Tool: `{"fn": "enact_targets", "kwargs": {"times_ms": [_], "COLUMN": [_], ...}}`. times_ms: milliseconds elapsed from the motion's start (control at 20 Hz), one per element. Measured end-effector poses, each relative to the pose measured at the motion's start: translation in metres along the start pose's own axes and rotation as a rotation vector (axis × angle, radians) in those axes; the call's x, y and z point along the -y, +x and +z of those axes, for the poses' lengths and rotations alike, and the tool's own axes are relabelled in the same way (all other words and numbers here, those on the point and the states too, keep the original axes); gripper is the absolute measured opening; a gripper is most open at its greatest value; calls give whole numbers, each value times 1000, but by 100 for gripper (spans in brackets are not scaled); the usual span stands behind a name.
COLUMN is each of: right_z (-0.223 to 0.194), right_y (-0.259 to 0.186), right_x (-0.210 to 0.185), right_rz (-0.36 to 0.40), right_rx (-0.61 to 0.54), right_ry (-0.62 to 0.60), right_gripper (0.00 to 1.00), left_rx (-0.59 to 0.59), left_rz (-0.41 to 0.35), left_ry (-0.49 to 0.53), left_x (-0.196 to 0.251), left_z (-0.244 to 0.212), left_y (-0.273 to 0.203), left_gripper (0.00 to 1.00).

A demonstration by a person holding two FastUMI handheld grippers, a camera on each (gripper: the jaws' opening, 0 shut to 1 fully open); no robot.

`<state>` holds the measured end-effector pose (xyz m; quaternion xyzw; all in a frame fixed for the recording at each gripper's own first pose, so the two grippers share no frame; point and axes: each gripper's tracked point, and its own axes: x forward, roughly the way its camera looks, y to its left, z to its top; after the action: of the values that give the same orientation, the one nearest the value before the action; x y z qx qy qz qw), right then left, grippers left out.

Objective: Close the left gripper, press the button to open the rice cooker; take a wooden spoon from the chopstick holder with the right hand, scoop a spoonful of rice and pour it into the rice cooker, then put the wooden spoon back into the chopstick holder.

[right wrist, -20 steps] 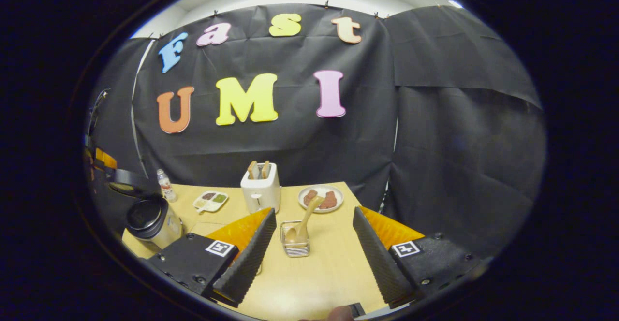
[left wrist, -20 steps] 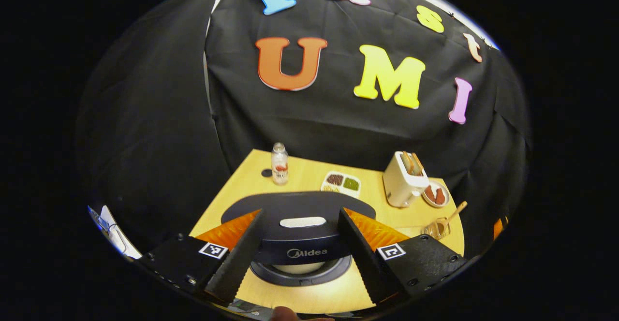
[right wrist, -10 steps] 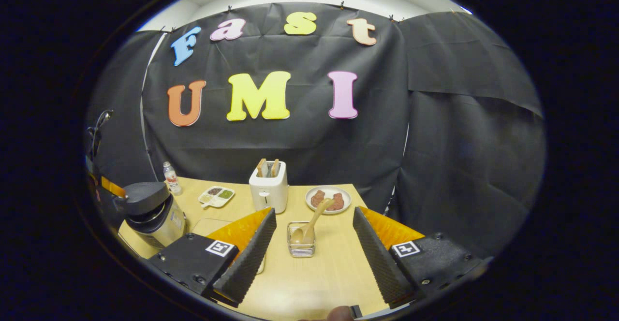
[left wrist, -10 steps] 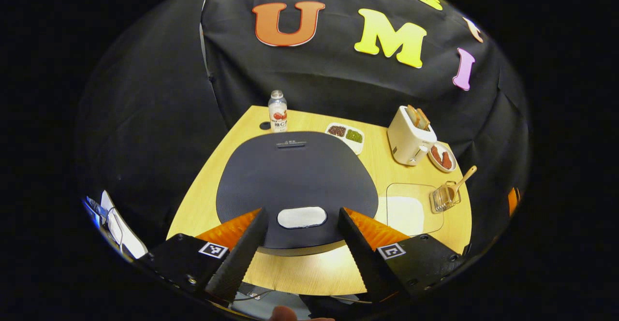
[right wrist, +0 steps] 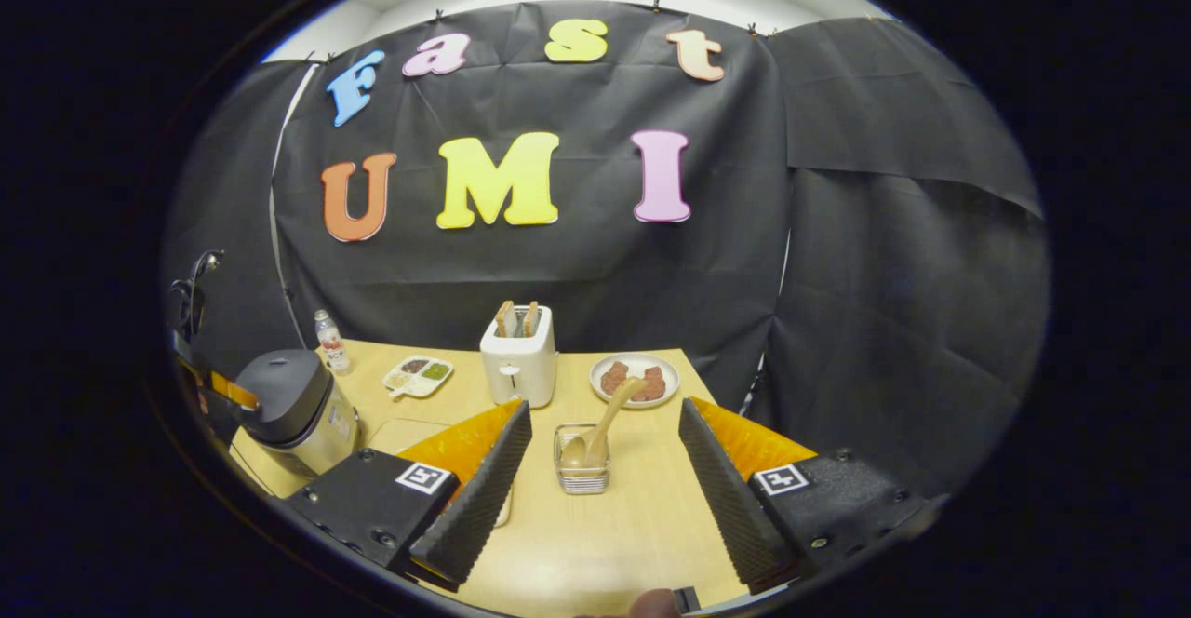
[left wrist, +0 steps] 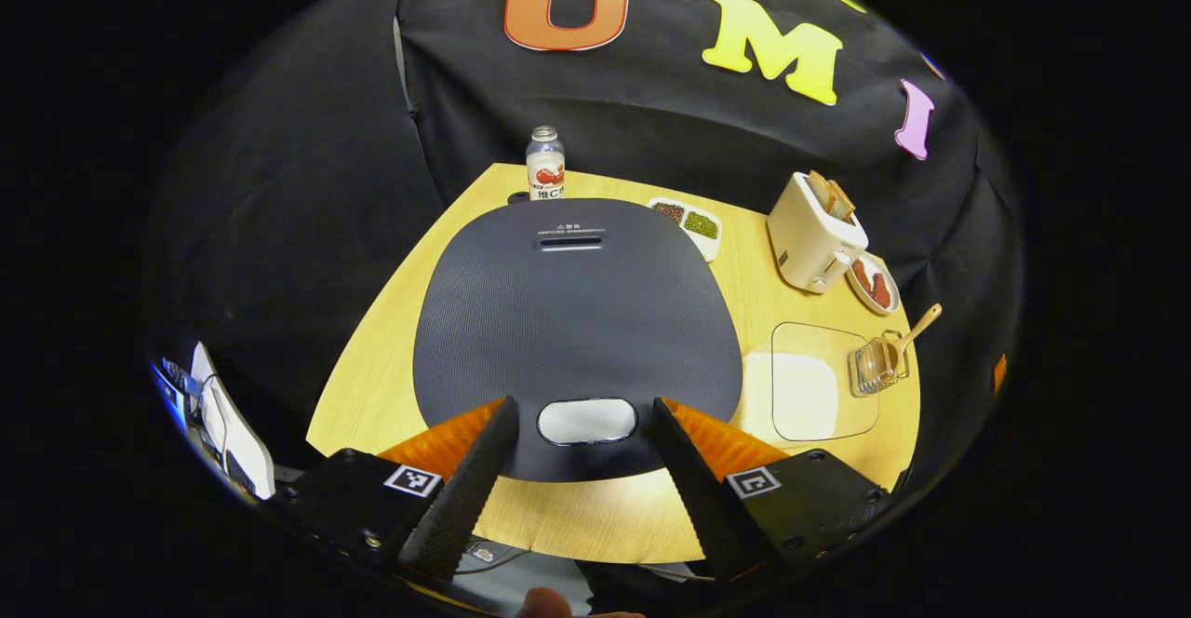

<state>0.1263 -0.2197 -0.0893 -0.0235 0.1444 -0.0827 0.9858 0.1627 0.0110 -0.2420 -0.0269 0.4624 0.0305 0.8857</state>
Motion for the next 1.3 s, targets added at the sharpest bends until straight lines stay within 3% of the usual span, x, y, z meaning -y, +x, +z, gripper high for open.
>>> {"fn": "enact_targets", "kwargs": {"times_ms": [400,550,750,850,1000,1150,1200,1250,1300], "right_z": [-10,-7,6,14,18,38,46,52,58], "right_y": [47,71,80,67,34,-9,-27,-45,-62], "right_x": [-2,4,8,7,-4,-9,-11,-11,-11], "right_rz": [82,114,138,132,134,108,101,89,77], "right_rx": [-37,-30,-4,29,58,120,146,171,193], "right_ry": [45,47,57,68,63,36,36,38,43], "right_gripper": [100,100,98,100,94,94,100,94,100], "left_rx": [-20,18,126,226,410,583,638,688,731], "left_rz": [44,84,142,131,99,34,5,-26,-58], "left_ry": [-54,-88,-168,-158,-63,8,11,8,7], "left_x": [-2,-4,-16,-12,1,29,36,40,46], "left_z": [-1,3,20,36,61,76,77,72,68], "left_y": [7,8,-7,-33,-88,-144,-167,-193,-211], "left_gripper": [97,100,92,92,92,98,98,97,97]}}
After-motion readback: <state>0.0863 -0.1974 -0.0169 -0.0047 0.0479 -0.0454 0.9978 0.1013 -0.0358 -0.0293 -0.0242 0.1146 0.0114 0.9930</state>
